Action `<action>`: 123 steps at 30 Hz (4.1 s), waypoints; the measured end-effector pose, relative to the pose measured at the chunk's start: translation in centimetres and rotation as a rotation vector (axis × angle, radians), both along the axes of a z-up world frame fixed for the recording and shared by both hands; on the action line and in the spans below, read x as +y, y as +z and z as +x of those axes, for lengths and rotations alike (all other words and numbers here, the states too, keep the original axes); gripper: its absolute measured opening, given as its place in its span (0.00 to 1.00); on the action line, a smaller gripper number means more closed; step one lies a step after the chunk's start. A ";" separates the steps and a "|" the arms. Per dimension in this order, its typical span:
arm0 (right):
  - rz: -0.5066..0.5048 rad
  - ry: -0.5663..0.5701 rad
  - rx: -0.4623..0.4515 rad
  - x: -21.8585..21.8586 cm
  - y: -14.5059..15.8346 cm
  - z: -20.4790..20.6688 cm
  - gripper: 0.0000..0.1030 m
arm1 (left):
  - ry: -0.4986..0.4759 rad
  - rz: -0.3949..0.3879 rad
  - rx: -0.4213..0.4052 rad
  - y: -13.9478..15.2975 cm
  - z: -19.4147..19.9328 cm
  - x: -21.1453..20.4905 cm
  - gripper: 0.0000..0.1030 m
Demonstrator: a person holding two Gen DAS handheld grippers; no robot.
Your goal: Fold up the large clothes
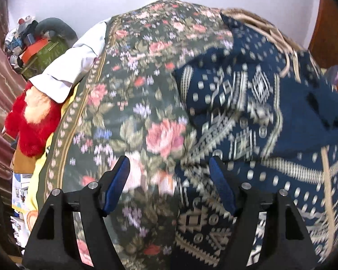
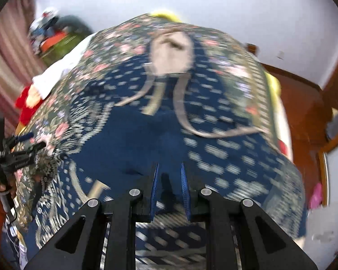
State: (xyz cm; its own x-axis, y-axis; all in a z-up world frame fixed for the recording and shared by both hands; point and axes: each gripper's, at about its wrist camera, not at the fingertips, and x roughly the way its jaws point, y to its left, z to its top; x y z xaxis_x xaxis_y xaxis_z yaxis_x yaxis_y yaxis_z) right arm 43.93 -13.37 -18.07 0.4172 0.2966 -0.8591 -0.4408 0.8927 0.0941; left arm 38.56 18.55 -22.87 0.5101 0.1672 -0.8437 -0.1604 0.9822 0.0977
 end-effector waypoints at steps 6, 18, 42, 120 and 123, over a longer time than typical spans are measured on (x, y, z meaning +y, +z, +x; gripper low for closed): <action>-0.020 0.129 0.096 8.0 -4.1 1.1 0.14 | 0.045 -0.159 0.059 -2.6 4.1 0.5 0.71; -0.321 -0.114 -0.066 2.3 -5.5 3.3 0.14 | 0.028 -0.094 0.104 -6.9 3.9 -0.5 0.85; -0.477 -0.064 -0.048 -0.3 -7.3 0.6 0.25 | -0.030 -0.070 0.110 -5.5 3.5 -5.1 0.85; 0.488 -0.403 -0.058 -18.3 5.9 2.6 0.06 | -0.141 -0.225 -0.001 2.1 5.9 -13.3 0.87; 0.473 -0.306 -0.038 -13.0 6.1 2.2 0.06 | -0.147 -0.219 -0.006 2.6 4.8 -12.1 0.87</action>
State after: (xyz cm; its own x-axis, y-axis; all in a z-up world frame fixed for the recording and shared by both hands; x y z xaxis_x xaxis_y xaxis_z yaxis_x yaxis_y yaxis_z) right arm 46.10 -26.41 -12.01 0.5723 0.5063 -0.6451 -0.1794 0.8449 0.5040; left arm 43.32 6.43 -20.24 0.5208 -0.0956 -0.8483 -0.0140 0.9926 -0.1204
